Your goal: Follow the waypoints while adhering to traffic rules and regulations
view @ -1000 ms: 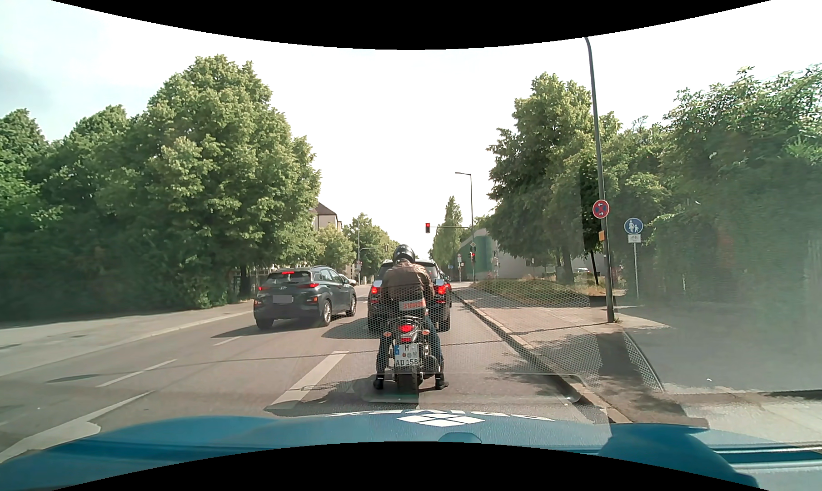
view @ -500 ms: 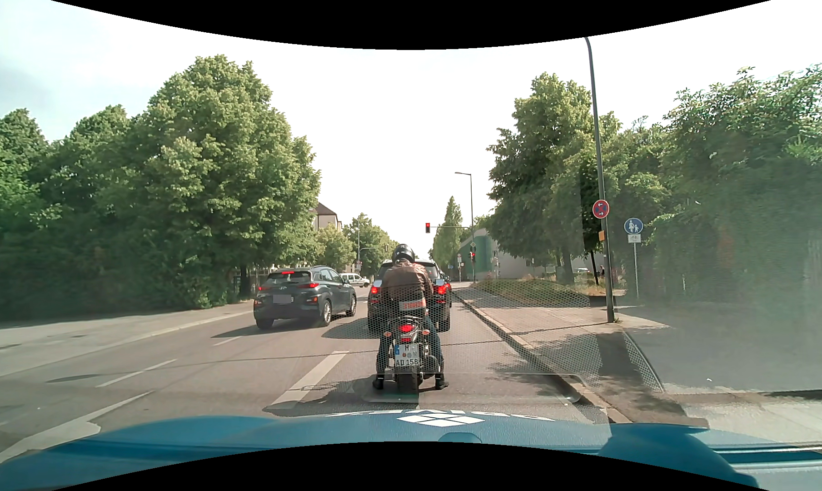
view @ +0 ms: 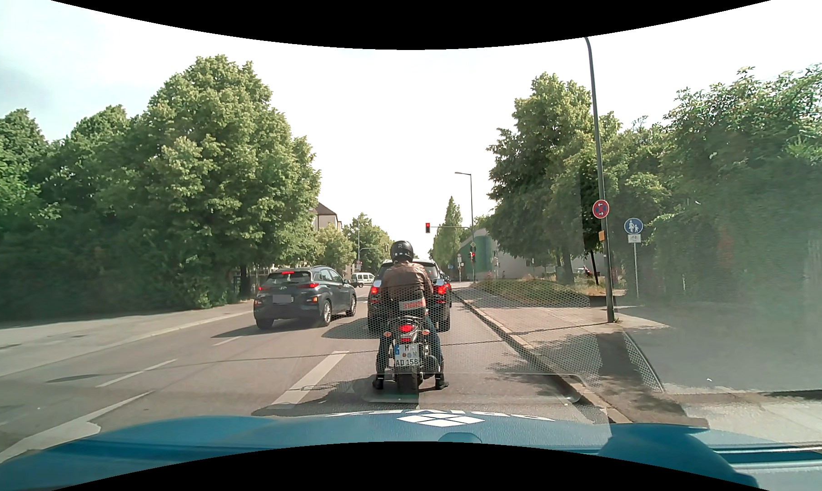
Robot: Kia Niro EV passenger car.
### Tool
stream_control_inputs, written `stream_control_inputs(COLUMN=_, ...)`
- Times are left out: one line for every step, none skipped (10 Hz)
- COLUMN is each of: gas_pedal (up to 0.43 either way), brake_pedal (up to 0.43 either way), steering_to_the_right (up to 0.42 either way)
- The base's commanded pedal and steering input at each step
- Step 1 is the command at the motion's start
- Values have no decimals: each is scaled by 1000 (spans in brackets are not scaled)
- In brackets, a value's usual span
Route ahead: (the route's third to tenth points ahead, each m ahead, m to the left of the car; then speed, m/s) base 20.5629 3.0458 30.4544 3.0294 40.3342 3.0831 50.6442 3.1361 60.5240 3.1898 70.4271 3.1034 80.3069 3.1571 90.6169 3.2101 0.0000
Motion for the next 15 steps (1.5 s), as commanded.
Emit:
stream_control_inputs(gas_pedal=0, brake_pedal=293, steering_to_the_right=3)
stream_control_inputs(gas_pedal=0, brake_pedal=293, steering_to_the_right=4)
stream_control_inputs(gas_pedal=0, brake_pedal=293, steering_to_the_right=3)
stream_control_inputs(gas_pedal=0, brake_pedal=293, steering_to_the_right=4)
stream_control_inputs(gas_pedal=0, brake_pedal=293, steering_to_the_right=4)
stream_control_inputs(gas_pedal=0, brake_pedal=293, steering_to_the_right=3)
stream_control_inputs(gas_pedal=0, brake_pedal=293, steering_to_the_right=3)
stream_control_inputs(gas_pedal=0, brake_pedal=293, steering_to_the_right=4)
stream_control_inputs(gas_pedal=0, brake_pedal=293, steering_to_the_right=4)
stream_control_inputs(gas_pedal=0, brake_pedal=293, steering_to_the_right=3)
stream_control_inputs(gas_pedal=0, brake_pedal=293, steering_to_the_right=3)
stream_control_inputs(gas_pedal=0, brake_pedal=293, steering_to_the_right=4)
stream_control_inputs(gas_pedal=0, brake_pedal=293, steering_to_the_right=3)
stream_control_inputs(gas_pedal=0, brake_pedal=293, steering_to_the_right=4)
stream_control_inputs(gas_pedal=0, brake_pedal=293, steering_to_the_right=4)
